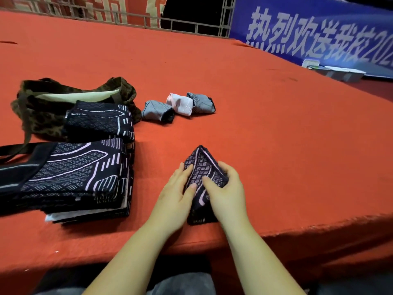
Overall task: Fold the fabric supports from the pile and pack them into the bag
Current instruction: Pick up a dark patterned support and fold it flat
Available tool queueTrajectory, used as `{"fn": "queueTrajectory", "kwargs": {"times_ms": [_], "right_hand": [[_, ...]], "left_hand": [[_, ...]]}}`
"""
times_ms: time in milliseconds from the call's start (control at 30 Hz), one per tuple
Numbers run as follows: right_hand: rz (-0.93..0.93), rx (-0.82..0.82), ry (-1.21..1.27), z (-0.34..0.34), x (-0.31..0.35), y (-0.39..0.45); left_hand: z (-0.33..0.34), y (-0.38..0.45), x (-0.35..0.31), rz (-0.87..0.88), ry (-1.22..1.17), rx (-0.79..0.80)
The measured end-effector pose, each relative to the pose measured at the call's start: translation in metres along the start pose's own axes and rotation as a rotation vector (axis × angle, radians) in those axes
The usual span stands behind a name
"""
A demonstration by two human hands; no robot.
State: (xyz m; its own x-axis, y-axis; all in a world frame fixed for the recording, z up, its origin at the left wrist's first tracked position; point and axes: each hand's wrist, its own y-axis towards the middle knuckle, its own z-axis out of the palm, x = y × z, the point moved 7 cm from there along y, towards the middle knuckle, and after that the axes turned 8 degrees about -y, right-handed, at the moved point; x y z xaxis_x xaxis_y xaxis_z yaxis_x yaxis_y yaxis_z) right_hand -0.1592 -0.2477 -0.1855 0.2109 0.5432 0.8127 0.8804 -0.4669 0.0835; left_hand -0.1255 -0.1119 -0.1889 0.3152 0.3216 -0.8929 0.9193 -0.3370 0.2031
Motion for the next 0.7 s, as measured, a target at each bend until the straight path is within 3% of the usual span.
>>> {"fn": "queueTrajectory", "kwargs": {"times_ms": [200, 700], "right_hand": [[-0.002, -0.082, -0.086, -0.037, -0.005, 0.000], [0.010, -0.055, -0.410, -0.041, -0.041, 0.001]], "left_hand": [[0.028, 0.008, 0.000, 0.028, 0.425, 0.224], [0.053, 0.011, 0.011, -0.006, 0.638, 0.393]]}}
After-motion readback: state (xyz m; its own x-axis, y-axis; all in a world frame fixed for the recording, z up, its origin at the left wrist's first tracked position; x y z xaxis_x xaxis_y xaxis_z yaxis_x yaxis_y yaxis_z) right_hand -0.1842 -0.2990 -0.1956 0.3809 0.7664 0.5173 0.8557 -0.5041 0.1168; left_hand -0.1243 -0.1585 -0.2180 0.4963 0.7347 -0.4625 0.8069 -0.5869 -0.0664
